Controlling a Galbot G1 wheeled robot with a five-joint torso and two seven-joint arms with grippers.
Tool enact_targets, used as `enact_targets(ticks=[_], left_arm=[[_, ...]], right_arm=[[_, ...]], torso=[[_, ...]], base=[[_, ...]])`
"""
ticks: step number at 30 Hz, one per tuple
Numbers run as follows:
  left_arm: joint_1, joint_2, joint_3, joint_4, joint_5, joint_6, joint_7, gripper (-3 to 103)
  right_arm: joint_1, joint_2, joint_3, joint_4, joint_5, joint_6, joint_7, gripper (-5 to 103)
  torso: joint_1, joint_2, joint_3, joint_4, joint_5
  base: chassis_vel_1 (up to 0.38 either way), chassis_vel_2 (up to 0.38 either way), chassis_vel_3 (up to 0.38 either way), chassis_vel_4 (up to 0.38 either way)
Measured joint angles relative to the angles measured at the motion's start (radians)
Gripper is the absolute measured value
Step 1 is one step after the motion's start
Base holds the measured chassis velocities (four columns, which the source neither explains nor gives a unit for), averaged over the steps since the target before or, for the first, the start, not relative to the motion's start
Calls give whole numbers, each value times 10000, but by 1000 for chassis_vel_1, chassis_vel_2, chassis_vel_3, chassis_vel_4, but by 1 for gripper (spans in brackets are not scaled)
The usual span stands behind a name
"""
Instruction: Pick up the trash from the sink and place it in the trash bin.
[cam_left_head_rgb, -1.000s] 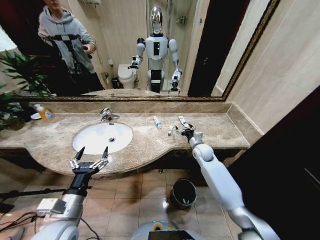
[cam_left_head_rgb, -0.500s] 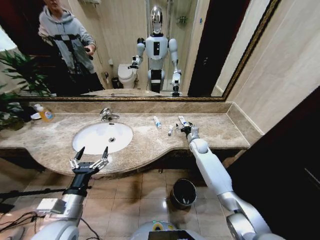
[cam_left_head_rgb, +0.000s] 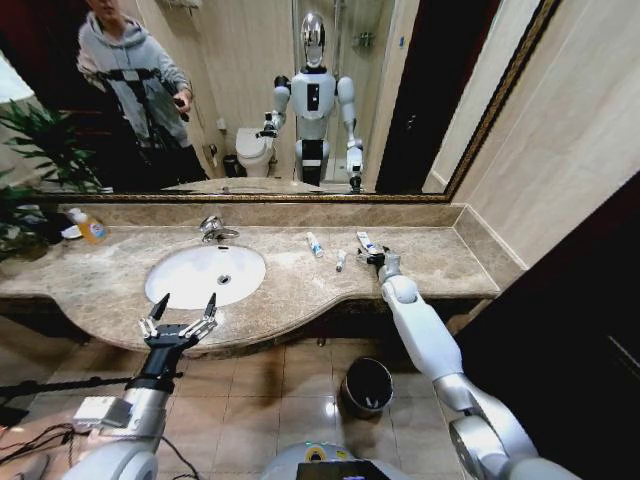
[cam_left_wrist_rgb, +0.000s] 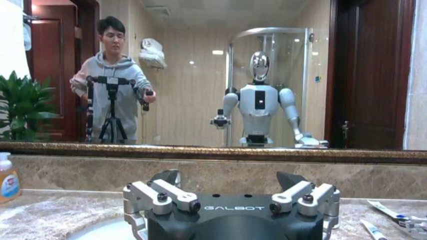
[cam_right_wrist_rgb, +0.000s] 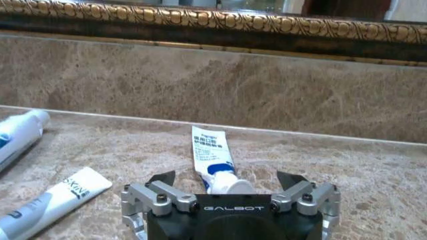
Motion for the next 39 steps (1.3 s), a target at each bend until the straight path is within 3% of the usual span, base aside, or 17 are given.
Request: enact_targets(ticks=[3, 5, 7, 11, 13, 15, 16, 20, 26, 37, 39], left_arm=[[0, 0, 0, 0, 0, 0, 0, 100], [0, 0, 0, 0, 0, 0, 0, 100], [0, 0, 0, 0, 0, 0, 0, 100], [0, 0, 0, 0, 0, 0, 0, 100], [0, -1, 0, 0, 0, 0, 0, 100], [0, 0, 0, 0, 0, 0, 0, 100], [0, 0, 0, 0, 0, 0, 0, 100], [0, 0, 0, 0, 0, 0, 0, 100], [0, 0, 0, 0, 0, 0, 0, 100], [0, 0, 0, 0, 0, 0, 0, 100], [0, 0, 0, 0, 0, 0, 0, 100]], right_arm=[[0, 0, 13, -29, 0, 10, -63, 100], [-15, 0, 21, -29, 7, 15, -150, 88], [-18, 1, 22, -30, 9, 22, -165, 88], [-87, 1, 23, 6, 19, 141, -260, 66], [-96, 0, 24, 18, 21, 141, -261, 66], [-204, -15, 35, 145, 31, 143, -261, 56], [-204, -15, 35, 145, 31, 143, -261, 56], [-368, -74, 58, 341, 67, 138, -224, 33], [-472, -171, 56, 545, 142, 83, -170, 25], [-1265, -623, 168, 1922, 401, -110, -57, 25], [-1807, -856, 340, 2508, 430, 172, -77, 25]], torso=[[0, 0, 0, 0, 0], [0, 0, 0, 0, 0], [0, 0, 0, 0, 1], [0, 0, 0, 0, 1], [0, 0, 0, 0, 0], [0, 0, 0, 1, 0], [0, 0, 0, 1, 0], [0, 0, 0, 0, 0], [0, 0, 0, 0, 0], [0, 0, -1, 2, -1], [0, 0, -1, 1, 2]], base=[[0, 0, 0, 0], [0, 0, 0, 0], [0, 0, 0, 0], [0, 0, 0, 0], [0, 0, 0, 0], [0, 0, 0, 0], [0, 0, 0, 0], [0, 0, 0, 0], [0, 0, 0, 0], [0, 0, 0, 0], [0, 0, 0, 0]])
